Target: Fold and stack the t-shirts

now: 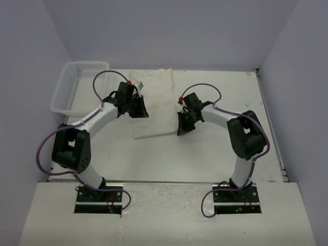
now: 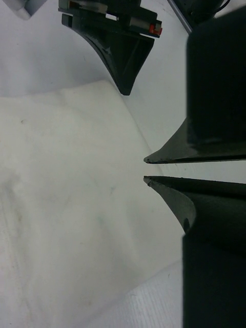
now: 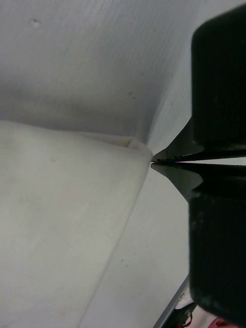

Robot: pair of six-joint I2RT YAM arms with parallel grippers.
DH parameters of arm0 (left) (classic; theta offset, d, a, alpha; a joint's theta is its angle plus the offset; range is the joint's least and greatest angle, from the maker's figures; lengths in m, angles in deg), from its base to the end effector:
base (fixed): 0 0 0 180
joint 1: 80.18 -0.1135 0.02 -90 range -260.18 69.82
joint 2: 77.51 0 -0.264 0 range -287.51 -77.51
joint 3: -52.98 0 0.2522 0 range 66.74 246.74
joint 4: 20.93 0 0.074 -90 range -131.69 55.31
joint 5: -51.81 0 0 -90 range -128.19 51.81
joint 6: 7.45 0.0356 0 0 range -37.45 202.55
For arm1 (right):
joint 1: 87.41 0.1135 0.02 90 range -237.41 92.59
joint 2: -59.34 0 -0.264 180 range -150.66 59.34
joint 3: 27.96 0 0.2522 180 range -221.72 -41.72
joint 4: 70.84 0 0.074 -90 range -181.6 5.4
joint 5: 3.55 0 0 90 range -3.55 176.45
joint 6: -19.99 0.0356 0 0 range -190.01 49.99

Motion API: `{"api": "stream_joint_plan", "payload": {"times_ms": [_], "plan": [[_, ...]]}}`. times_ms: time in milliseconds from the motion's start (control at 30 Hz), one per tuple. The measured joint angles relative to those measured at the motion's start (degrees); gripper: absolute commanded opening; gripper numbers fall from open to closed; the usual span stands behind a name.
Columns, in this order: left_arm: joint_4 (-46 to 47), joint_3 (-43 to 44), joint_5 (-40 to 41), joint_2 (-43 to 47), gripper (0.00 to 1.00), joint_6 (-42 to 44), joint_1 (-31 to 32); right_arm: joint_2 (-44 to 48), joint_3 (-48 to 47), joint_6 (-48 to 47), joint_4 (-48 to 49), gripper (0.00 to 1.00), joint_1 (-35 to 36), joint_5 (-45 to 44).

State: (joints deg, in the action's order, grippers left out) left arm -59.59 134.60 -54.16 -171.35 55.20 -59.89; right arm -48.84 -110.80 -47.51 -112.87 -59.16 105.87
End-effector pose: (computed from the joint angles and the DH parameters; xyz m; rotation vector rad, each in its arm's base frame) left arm 0.3272 -0.1314 0.2396 -0.0300 2.5431 -0.6904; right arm 0.3218 0.1864 0.1571 -0.2405 2.8422 0.6852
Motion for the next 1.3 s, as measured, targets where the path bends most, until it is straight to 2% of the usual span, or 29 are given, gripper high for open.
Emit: {"api": "stream_joint_plan", "payload": {"times_ms": [33, 67, 167, 233, 400, 933, 1300], "plan": [[0.04, -0.22, 0.02, -0.11, 0.16, 0.2, 0.0, 0.33, 0.0, 0.07, 0.55, 0.0, 0.28, -0.02], [-0.13, -0.52, 0.11, -0.44, 0.16, 0.42, 0.0, 0.74, 0.0, 0.26, 1.22, 0.14, 0.7, -0.04], [-0.13, -1.88, 0.13, -1.25, 0.15, 0.63, 0.0, 1.77, 0.37, 0.74, 2.47, 0.25, 1.57, -0.24], [-0.28, -2.95, 0.11, -1.4, 0.15, 0.85, 0.0, 2.67, 1.09, 0.9, 2.75, 0.36, 2.19, -0.7], [-0.59, -5.11, 0.2, -1.07, 0.16, 1.49, 0.0, 5.86, 3.96, 1.2, 2.78, 0.49, 2.67, -1.81], [-3.63, -8.09, 0.83, 10.88, 0.17, 3.98, 0.0, 2.32, 0.04, 1.31, 3.04, 0.51, 0.85, -3.48], [-3.45, -10.75, 0.79, 9.53, 0.18, 4.24, 0.0, -0.63, -2.08, 1.64, 3.5, 0.5, -0.87, -3.34]]}}
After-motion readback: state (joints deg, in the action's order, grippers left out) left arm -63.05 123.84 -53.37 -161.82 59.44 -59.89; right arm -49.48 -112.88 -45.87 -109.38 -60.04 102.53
